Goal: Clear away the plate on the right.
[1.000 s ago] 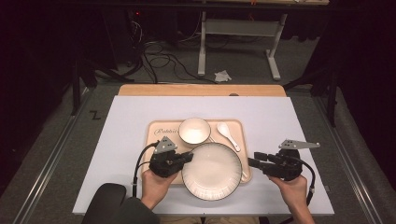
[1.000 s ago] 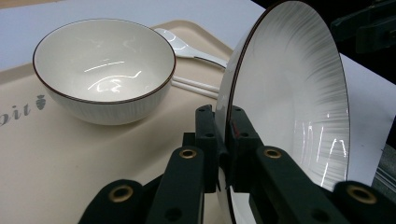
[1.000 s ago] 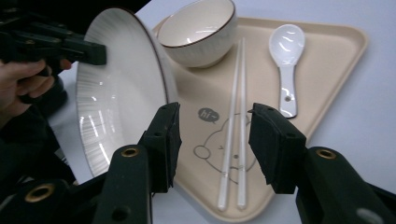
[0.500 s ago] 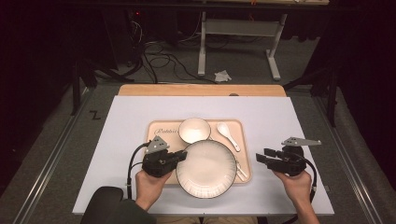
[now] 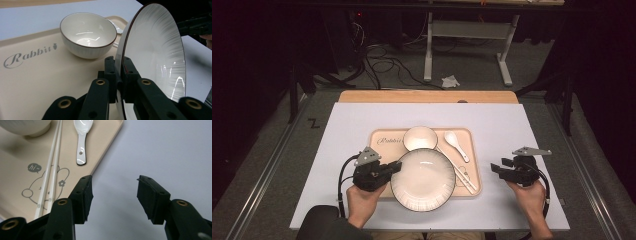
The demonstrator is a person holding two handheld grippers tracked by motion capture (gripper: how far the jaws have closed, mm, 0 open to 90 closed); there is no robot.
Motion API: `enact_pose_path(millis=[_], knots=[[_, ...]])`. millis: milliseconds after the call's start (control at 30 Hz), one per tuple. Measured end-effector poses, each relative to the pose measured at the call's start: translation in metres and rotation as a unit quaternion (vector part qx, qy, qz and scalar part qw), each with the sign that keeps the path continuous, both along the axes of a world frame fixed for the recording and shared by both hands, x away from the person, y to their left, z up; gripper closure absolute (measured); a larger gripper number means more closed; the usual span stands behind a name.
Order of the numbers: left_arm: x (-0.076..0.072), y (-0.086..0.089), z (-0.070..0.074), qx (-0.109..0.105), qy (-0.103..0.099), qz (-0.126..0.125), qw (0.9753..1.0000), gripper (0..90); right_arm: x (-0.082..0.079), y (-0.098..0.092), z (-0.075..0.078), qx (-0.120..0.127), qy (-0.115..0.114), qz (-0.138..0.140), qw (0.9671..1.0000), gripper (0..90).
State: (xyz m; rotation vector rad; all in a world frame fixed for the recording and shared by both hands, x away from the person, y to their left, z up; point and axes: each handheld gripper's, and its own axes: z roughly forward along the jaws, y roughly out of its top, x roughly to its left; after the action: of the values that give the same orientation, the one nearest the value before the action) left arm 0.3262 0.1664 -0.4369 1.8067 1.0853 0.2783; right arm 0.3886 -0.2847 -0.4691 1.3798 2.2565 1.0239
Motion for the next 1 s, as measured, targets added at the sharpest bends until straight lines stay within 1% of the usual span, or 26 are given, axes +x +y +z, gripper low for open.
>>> enact_pose_path(millis=[133, 200, 267, 300, 433, 567, 733, 800, 900, 1000], knots=[[-0.002, 0.010, -0.002, 0.000, 0.007, 0.014, 0.9999, 85.4, 0.002, 0.003, -0.003, -0.002, 0.004, 0.001, 1.0000, 46.4], [-0.005, 0.015, -0.003, 0.003, 0.001, 0.023, 0.9997, 85.2, 0.004, 0.005, -0.005, -0.006, 0.007, 0.005, 0.9999, 46.3], [-0.006, 0.018, -0.002, 0.006, 0.001, 0.028, 0.9996, 85.1, 0.005, 0.007, -0.006, -0.010, 0.007, 0.007, 0.9999, 46.2], [-0.007, 0.021, -0.002, 0.004, -0.001, 0.033, 0.9995, 85.2, 0.006, 0.007, -0.006, -0.018, 0.008, 0.009, 0.9998, 46.2], [-0.008, 0.030, -0.004, -0.003, 0.004, 0.048, 0.9988, 85.3, 0.007, 0.007, -0.007, -0.014, 0.008, 0.006, 0.9998, 46.1], [-0.008, 0.037, -0.005, -0.002, 0.007, 0.064, 0.9979, 85.1, 0.008, 0.007, -0.007, -0.013, 0.009, 0.005, 0.9999, 46.0], [-0.009, 0.044, -0.006, 0.003, 0.010, 0.085, 0.9963, 85.1, 0.010, 0.006, -0.008, -0.012, 0.009, 0.005, 0.9999, 46.0], [-0.010, 0.047, -0.006, 0.002, 0.009, 0.094, 0.9955, 85.0, 0.010, 0.007, -0.007, -0.010, 0.008, 0.006, 0.9999, 46.0], [-0.011, 0.052, -0.006, 0.000, 0.014, 0.106, 0.9942, 85.0, 0.011, 0.008, -0.008, -0.010, 0.008, 0.008, 0.9999, 46.1], [-0.011, 0.056, -0.007, -0.001, 0.013, 0.121, 0.9926, 84.9, 0.013, 0.008, -0.008, -0.008, 0.005, 0.010, 0.9999, 46.1]])
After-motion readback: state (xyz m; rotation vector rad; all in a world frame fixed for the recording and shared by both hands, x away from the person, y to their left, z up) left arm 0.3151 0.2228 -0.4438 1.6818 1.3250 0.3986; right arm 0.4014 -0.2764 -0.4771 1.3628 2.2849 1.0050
